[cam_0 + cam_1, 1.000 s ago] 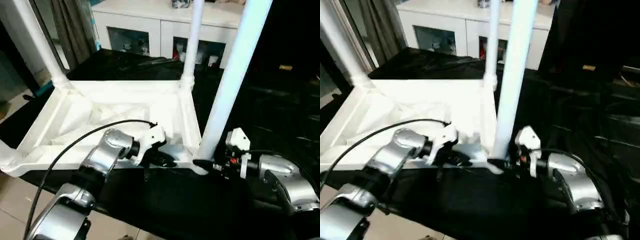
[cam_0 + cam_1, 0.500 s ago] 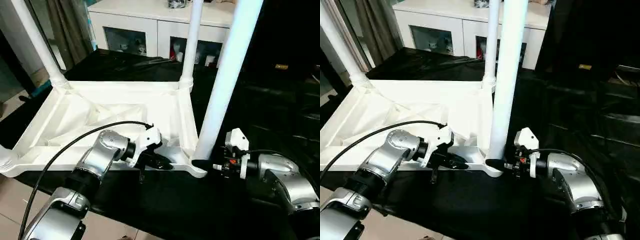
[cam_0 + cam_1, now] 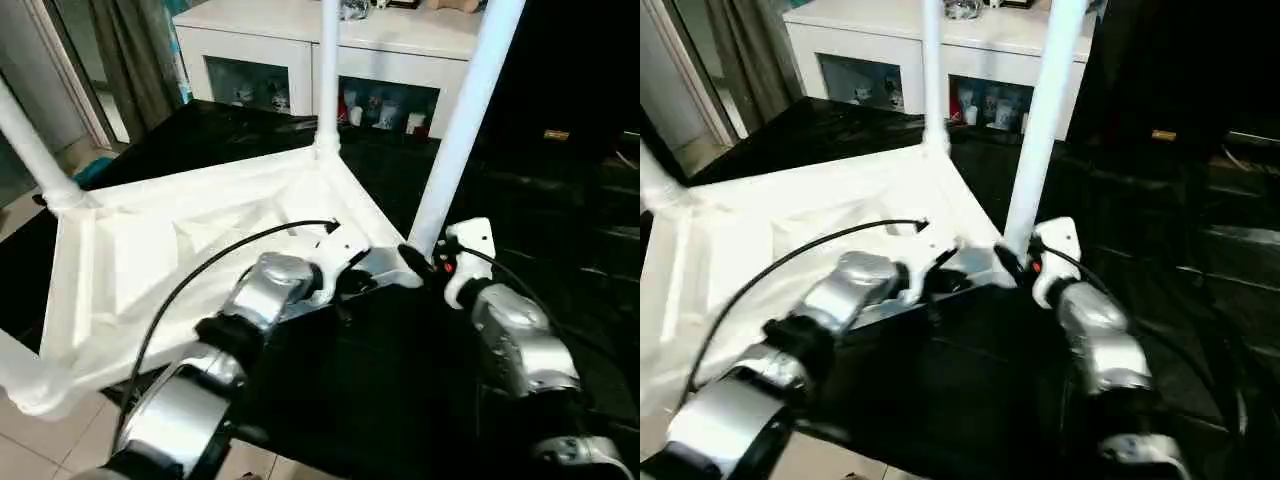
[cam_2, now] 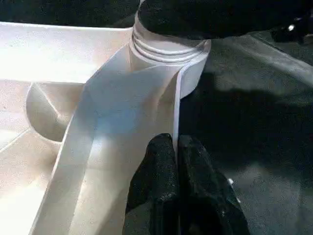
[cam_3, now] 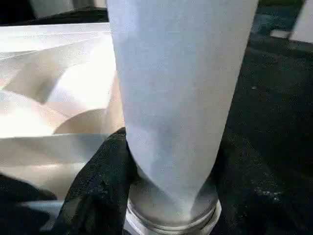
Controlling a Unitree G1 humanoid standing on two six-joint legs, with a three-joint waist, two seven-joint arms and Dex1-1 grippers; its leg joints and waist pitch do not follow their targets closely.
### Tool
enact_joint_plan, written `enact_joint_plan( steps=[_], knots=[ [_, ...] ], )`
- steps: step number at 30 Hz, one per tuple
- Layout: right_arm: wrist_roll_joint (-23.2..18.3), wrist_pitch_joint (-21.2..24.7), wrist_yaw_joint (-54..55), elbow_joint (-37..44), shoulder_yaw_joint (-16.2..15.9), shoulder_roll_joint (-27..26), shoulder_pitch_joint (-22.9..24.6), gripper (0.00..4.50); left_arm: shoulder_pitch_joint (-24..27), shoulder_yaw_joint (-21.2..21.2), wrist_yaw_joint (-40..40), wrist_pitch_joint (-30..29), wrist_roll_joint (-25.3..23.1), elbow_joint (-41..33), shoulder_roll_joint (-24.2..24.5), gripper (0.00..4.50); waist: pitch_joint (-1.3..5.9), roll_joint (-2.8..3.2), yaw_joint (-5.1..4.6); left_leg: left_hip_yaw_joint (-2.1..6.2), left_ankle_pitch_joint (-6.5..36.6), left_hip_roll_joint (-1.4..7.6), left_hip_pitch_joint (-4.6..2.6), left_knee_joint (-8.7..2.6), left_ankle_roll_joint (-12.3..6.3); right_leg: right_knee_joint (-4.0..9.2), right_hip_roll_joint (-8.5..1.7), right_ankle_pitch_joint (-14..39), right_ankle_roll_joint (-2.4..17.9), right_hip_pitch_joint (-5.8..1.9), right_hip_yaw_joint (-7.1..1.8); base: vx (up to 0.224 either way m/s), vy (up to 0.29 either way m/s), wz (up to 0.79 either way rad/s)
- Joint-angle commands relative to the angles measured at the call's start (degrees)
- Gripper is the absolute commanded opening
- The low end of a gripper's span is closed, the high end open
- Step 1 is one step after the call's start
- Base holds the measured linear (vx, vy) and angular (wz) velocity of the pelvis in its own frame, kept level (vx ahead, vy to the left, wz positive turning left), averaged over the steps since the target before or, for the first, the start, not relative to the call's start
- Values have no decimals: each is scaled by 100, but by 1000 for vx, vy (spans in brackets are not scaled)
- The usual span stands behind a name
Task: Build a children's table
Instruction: Rotate leg to tighten
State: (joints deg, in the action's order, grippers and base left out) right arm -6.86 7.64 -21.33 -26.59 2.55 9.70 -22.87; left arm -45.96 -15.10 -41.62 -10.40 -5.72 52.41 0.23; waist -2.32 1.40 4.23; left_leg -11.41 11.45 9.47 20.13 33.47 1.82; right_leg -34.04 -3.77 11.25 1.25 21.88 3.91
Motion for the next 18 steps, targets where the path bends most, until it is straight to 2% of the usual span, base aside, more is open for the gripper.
enact_joint_plan(
  steps=[1, 2, 3, 5, 7, 8, 9, 10, 11, 13, 15, 18],
  knots=[
    [74, 91, -142, -235, -360, -261, 164, 201, -160, 334, 668, 155, 52, 152, -69, 0, 275, -84, -7, 209, 992, 374, -19, -389, -325, 514, -568, 1464, 1086, -212, -320, 0, 0, 0],
    [110, -72, -314, -205, -480, -240, 166, 201, -185, 303, 632, 232, 45, 255, -75, 0, 267, -81, -2, 213, 1016, 379, -19, -393, -345, 516, -569, 1465, 1090, -215, -318, 0, 0, 0],
    [14, -127, -577, -119, -511, -189, 199, 236, -164, 257, 537, 290, 43, 254, -33, 0, 267, -79, 9, 213, 1071, 384, -25, -395, -347, 520, -575, 1518, 1070, -216, -321, 0, 0, 0],
    [-32, -147, -697, -78, -504, -148, 206, 270, -142, 229, 427, 336, 48, 235, -1, 0, 265, -77, 23, 217, 1101, 395, -25, -401, -376, 517, -576, 1520, 1070, -223, -322, 0, 0, 0],
    [-84, -144, -814, -40, -490, -89, 209, 278, -118, 203, 290, 386, 58, 221, 34, 0, 264, -77, 29, 214, 1086, 394, -11, -397, -423, 511, -582, 1482, 1081, -226, -325, 0, 0, 0],
    [-198, -86, -1132, 42, -483, 78, 224, 290, -49, 161, -3, 428, 93, 156, 115, 0, 261, -85, 17, 229, 1071, 382, 26, -403, -452, 509, -590, 1524, 1060, -265, -310, 0, 0, 0],
    [-229, -48, -1281, 87, -503, 162, 237, 304, -19, 147, -117, 418, 111, 126, 148, 0, 267, -87, 14, 232, 1057, 389, 24, -404, -466, 507, -585, 1528, 1044, -272, -307, 0, 0, 0],
    [-268, -7, -1572, 172, -546, 306, 267, 304, 16, 126, -302, 432, 130, 105, 205, 0, 263, -46, 5, 223, 1053, 394, 10, -390, -491, 509, -581, 1471, 1072, -244, -315, 0, 0, 0],
    [-281, 11, -1748, 223, -577, 392, 285, 318, 30, 118, -409, 446, 137, 106, 235, 0, 268, -72, -16, 225, 1017, 389, 36, -387, -515, 501, -577, 1396, 1101, -272, -305, 0, 0, 0],
    [-345, -16, -2270, 400, -656, 680, 368, 318, 92, 70, -790, 529, 145, 75, 363, 0, 265, -75, -38, 222, 1006, 379, 41, -379, -550, 515, -573, 1414, 1129, -271, -299, 0, 0, 0],
    [-537, 90, -2833, 703, -693, 1007, 472, 318, 201, -25, -1289, 576, 157, -33, 563, 0, 267, -66, -33, 211, 948, 396, 45, -363, -662, 513, -574, 1375, 1148, -277, -309, 0, 0, 0],
    [-603, 80, -3218, 840, -709, 1260, 543, 318, 345, -99, -1841, 632, 254, -241, 760, 0, 281, -54, -20, 220, 860, 424, 51, -367, -655, 471, -567, 1220, 1227, -277, -295, 0, 0, 0]
  ],
)
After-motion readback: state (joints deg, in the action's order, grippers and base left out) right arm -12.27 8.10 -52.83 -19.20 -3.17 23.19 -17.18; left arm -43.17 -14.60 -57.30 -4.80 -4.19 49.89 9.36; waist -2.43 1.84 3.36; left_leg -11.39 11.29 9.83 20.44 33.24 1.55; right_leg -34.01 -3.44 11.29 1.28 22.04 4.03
